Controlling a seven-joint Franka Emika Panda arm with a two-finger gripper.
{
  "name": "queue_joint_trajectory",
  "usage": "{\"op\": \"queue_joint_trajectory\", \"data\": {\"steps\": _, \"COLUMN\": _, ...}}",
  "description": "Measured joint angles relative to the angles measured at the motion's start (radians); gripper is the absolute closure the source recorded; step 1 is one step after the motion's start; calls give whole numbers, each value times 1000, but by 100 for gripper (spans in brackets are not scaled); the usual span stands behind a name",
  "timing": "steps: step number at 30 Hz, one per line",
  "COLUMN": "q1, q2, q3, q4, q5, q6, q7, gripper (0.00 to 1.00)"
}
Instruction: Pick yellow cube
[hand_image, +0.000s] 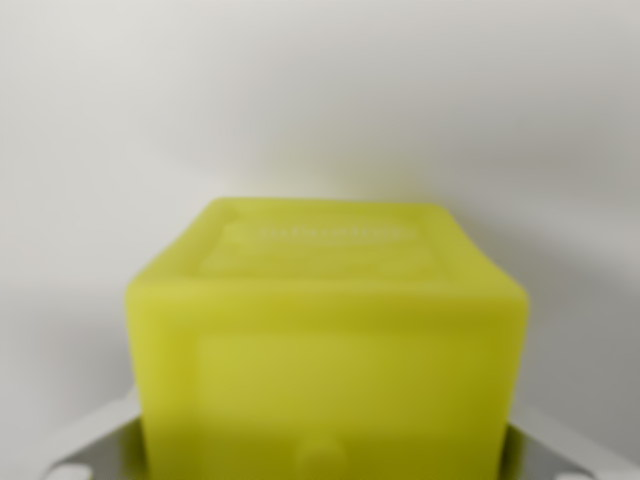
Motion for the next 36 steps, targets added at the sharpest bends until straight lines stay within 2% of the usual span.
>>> {"op": "queue_joint_trajectory", "data": {"steps": 3, "q1": 7, "q2": -19, "q3": -8, "q4": -5, "q5": -4, "q6": -13, "q7": 5, "gripper": 100}}
{"op": "queue_joint_trajectory", "data": {"steps": 5, "q1": 10, "q2": -38, "q3": -15, "q4": -10, "q5": -17, "q6": -27, "q7": 15, "gripper": 100}}
{"op": "queue_joint_trajectory", "data": {"steps": 8, "q1": 7, "q2": -68, "q3": -19, "q4": -19, "q5": -53, "q6": -49, "q7": 42, "gripper": 100}}
{"op": "queue_joint_trajectory", "data": {"steps": 12, "q1": -14, "q2": -109, "q3": -13, "q4": -29, "q5": -107, "q6": -79, "q7": 82, "gripper": 100}}
{"op": "queue_joint_trajectory", "data": {"steps": 14, "q1": -23, "q2": -129, "q3": -8, "q4": -33, "q5": -126, "q6": -95, "q7": 96, "gripper": 100}}
{"op": "queue_joint_trajectory", "data": {"steps": 16, "q1": -30, "q2": -149, "q3": -4, "q4": -37, "q5": -138, "q6": -111, "q7": 105, "gripper": 100}}
{"op": "queue_joint_trajectory", "data": {"steps": 23, "q1": -38, "q2": -219, "q3": -1, "q4": -49, "q5": -157, "q6": -169, "q7": 119, "gripper": 100}}
{"op": "queue_joint_trajectory", "data": {"steps": 36, "q1": -42, "q2": -344, "q3": -1, "q4": -62, "q5": -171, "q6": -281, "q7": 129, "gripper": 100}}
